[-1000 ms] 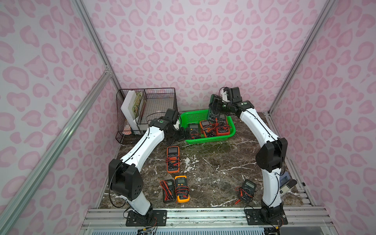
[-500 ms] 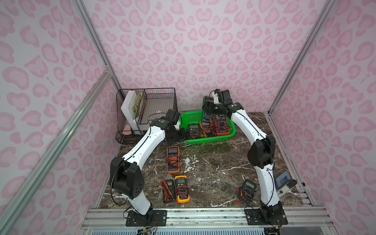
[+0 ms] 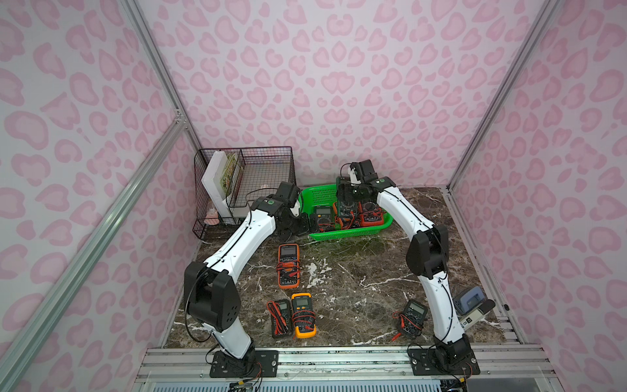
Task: Put the multimeter into the basket
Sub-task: Place the multimeter in the basket.
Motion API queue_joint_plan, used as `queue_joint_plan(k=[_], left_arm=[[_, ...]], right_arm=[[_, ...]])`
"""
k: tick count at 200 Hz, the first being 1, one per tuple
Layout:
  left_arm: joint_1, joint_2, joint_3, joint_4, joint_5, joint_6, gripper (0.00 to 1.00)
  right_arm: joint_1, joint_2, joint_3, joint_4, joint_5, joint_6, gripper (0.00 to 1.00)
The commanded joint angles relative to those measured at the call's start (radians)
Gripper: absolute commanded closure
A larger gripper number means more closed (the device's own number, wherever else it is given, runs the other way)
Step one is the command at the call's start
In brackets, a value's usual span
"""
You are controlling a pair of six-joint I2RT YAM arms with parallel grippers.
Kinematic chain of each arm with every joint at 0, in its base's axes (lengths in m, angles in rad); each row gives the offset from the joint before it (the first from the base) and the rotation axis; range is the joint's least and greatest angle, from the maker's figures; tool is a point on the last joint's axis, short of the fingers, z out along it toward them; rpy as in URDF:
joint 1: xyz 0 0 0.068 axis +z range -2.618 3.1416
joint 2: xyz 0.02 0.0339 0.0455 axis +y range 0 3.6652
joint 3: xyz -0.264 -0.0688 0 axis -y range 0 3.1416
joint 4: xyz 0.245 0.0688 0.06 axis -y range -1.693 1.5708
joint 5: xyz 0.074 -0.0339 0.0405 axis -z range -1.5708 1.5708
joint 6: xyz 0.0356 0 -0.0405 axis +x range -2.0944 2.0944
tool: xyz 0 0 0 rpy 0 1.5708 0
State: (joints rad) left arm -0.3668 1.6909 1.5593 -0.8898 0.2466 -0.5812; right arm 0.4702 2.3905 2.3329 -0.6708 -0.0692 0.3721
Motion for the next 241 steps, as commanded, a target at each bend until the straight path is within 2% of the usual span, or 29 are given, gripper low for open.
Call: queue_joint_plan(k=[1,61,127,241], left_arm=[[0.001,-0.006,-0.004,0.004,0.003,-0.008,0.01],[0.005,-0.004,0.001,0.005,0.009,-0.011,0.02],[0.008,-0.008,0.014,0.007,0.030,-0.024,0.01],[0.009,-0.036,0.049,-0.002,0.056,-0.055,0.01]], right_arm=[[0.005,0.013,0.008,-0.033,0.032,-0.022,0.38],[0.014,0.050,0.009,-0.095,0.070,-0.036,0.32],[0.019,0.067,0.011,-0.129,0.104,-0.031,0.01],[0.025,-0.004,0.016,-0.118,0.051,0.007,0.01]])
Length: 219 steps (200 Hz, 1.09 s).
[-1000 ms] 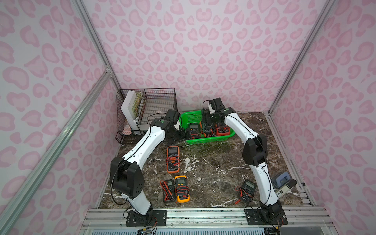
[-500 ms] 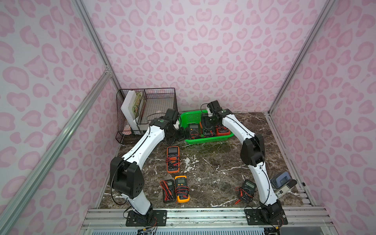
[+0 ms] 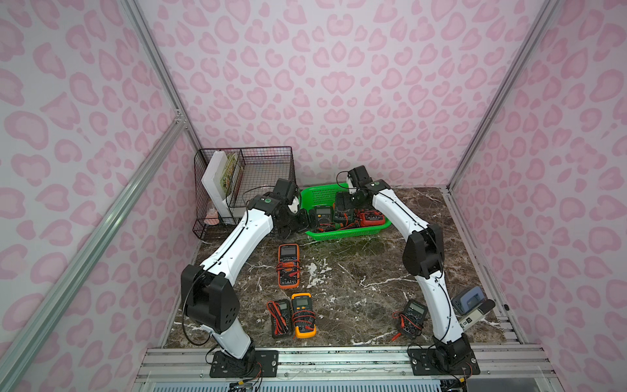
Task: Put the multimeter into the basket
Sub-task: Place the multimeter in the basket, then pick up the multimeter from the center of the board.
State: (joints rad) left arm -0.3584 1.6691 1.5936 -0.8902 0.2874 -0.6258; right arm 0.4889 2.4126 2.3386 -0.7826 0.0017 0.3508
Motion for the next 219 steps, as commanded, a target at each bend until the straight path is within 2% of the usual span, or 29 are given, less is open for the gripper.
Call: queue_joint_plan(k=[1,91,119,179,219], left_arm=[[0.001,-0.015,0.015,-0.002,0.016,-0.011,0.02],[0.007,-0.087,-0.002,-0.030,-0.024,-0.072,0.02],[0.013,-0.130,-0.020,-0.029,-0.061,-0.112,0.01],[0.018,-0.253,-0.060,-0.061,-0.222,-0.198,0.02],[0.017,-0.310,-0.109,-0.154,-0.251,-0.165,0.02]], right_arm=[[0.006,-0.027,0.010,-0.006,-0.020,0.029,0.01],[0.083,-0.150,-0.023,-0.064,-0.077,0.042,0.01],[0.133,-0.254,-0.171,-0.014,-0.078,0.044,0.01],[0.208,-0.435,-0.453,0.056,-0.143,0.059,0.01],[0.212,-0.533,-0.580,0.096,-0.181,0.058,0.01]])
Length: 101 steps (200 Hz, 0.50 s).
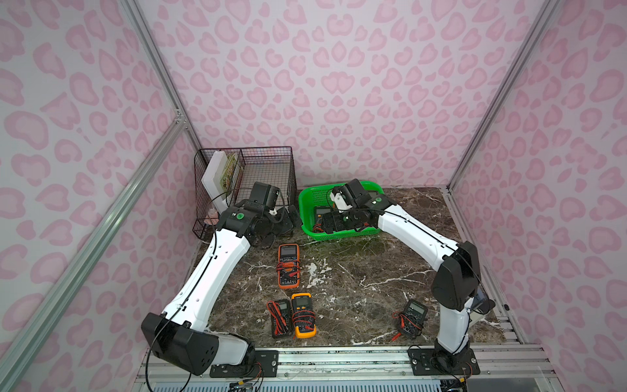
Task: Put the multimeter into the basket
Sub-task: Pick up the multimeter from the center of the board.
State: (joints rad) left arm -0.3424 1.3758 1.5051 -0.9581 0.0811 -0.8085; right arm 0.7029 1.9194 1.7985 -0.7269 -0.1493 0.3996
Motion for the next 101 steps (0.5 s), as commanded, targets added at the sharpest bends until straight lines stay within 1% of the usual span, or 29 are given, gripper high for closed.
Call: queue_joint_plan(k=[1,22,25,40,72,101], left_arm=[[0.001,-0.017,-0.022,-0.089,-0.044,0.019,0.02],[0.001,-0.030,-0.045,-0.154,-0.049,0.055,0.02],[0.001,-0.032,-0.073,-0.163,-0.048,0.061,0.01],[0.001,-0.042,-0.110,-0.200,-0.050,0.083,0.01],[-0.004,-0.084,-0.216,-0.193,-0.054,0.116,0.01],[-0.030,-0.062,-0.260,-0.182,-0.059,0.145,0.02]], right_arm=[[-0.002,-0.042,-0.041,0.042,-0.031,0.009,0.01],[-0.004,-0.068,-0.058,0.039,-0.054,0.012,0.01],[-0.004,-0.070,-0.057,0.037,-0.058,0.012,0.01],[-0.012,-0.083,-0.050,0.030,-0.083,0.023,0.01],[-0.043,-0.104,-0.022,0.020,-0.144,0.074,0.01],[-0.080,-0.089,0.070,-0.041,-0.173,0.120,0.01]])
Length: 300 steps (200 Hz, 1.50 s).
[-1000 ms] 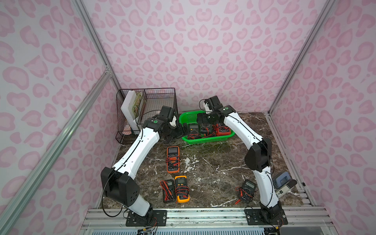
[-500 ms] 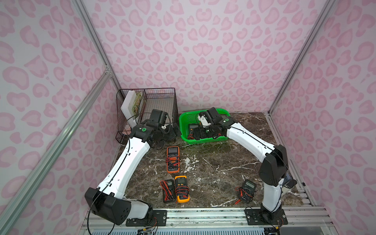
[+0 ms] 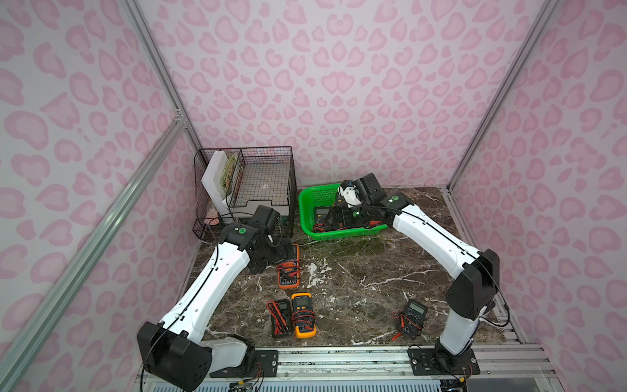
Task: Put the multimeter into the basket
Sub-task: Pick up the multimeter from the center of the board.
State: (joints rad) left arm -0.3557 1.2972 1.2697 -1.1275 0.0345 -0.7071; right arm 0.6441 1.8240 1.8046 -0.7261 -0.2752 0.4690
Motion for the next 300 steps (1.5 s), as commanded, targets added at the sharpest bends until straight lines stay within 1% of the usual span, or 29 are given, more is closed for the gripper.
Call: queue_joint_plan(k=[1,20,51,92,127,168,195,238,300], left_arm=[[-0.019,0.019,-0.025,-0.012,-0.014,0.045,0.01],[-0.047,0.074,-0.030,-0.009,-0.032,0.076,0.01],[-0.087,0.173,-0.019,-0.015,-0.050,0.138,0.02],[-0.093,0.241,-0.028,-0.009,-0.065,0.210,0.02],[-0.092,0.279,-0.062,0.025,-0.040,0.250,0.01],[-0.091,0.308,-0.122,0.112,0.009,0.269,0.02],[-0.088,0.334,-0.126,0.149,0.018,0.285,0.01],[-0.048,0.376,-0.154,0.215,0.040,0.292,0.02],[0.000,0.464,-0.122,0.261,0.072,0.323,0.01]], right_arm=[[-0.022,0.007,0.069,-0.045,-0.047,0.052,0.01],[-0.049,0.029,0.151,-0.107,-0.045,0.073,0.01],[-0.107,0.057,0.269,-0.162,-0.079,0.115,0.01],[-0.199,0.075,0.368,-0.166,-0.148,0.192,0.01],[-0.248,0.095,0.448,-0.181,-0.170,0.242,0.01],[-0.270,0.078,0.449,-0.146,-0.182,0.294,0.01],[-0.273,0.074,0.447,-0.134,-0.182,0.321,0.01],[-0.272,0.073,0.408,-0.091,-0.195,0.358,0.01],[-0.273,0.080,0.359,-0.013,-0.216,0.400,0.01]])
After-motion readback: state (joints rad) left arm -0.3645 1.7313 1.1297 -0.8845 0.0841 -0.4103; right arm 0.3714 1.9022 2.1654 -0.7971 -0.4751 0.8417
